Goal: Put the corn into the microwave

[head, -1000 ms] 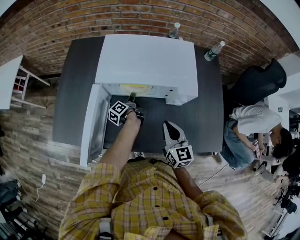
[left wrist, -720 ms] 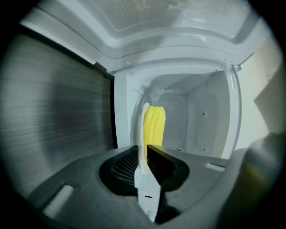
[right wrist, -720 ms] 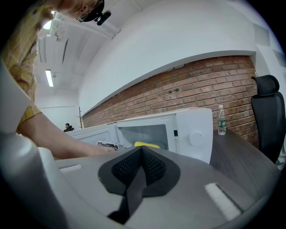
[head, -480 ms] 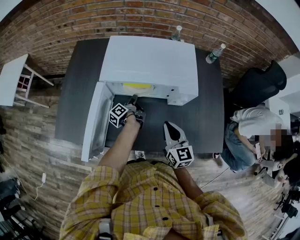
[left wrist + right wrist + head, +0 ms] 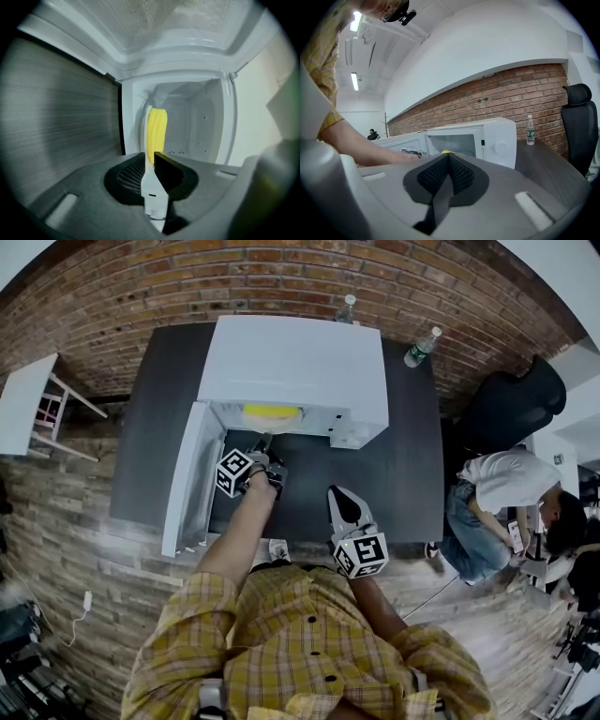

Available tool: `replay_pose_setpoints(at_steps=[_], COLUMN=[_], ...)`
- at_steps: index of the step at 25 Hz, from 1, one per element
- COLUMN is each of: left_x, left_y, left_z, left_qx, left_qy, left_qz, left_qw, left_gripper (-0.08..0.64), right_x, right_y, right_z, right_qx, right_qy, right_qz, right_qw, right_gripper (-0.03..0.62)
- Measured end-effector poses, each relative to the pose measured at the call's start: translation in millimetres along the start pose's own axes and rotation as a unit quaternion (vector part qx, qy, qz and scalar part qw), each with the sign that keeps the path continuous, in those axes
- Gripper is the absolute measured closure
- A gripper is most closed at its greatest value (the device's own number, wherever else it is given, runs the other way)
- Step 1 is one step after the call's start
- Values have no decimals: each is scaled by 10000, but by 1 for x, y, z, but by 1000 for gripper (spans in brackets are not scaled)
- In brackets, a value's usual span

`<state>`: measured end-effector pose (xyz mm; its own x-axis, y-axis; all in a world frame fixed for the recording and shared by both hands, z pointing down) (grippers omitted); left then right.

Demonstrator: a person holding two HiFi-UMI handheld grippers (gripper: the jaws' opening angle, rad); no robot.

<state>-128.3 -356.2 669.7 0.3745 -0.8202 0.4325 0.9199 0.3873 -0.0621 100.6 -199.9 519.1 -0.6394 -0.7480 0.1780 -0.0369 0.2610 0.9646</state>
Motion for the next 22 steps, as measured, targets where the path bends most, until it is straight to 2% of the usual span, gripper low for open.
replay_pose_setpoints(at_steps=[5, 9, 15, 22], left_x=[-12, -27, -58, -103], left_y=[7, 14, 29, 53], left_z=[2, -1, -5, -11], left_qx=[-79, 15, 65, 372], left_qy=[70, 176, 491, 914], left_qz=[-6, -4, 72, 187], left_qw=[9999, 9998, 9987, 9949], left_gripper=[497, 540, 560, 561], right_x=[-5, -11, -22, -34], right_y=[-2, -4, -3, 1], right_z=[5, 10, 21, 31], right_qx=[-47, -68, -104, -133], right_qy=[-24, -65, -189, -257], right_qz=[-46, -56, -91, -32], right_qw=[10000, 9999, 9997, 9996], right_gripper=[589, 589, 589, 589])
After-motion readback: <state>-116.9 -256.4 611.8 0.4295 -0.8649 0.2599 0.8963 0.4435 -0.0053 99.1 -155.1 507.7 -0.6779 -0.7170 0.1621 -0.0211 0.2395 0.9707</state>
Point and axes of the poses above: the fingertips, and each gripper's own axes: x forward along the fingers, z to its left, y out of its underside, the point moved 9 cm from there along -x, backward along the fingers, and after that the axes turned 10 degrees about -y, right-handed, at the moved point
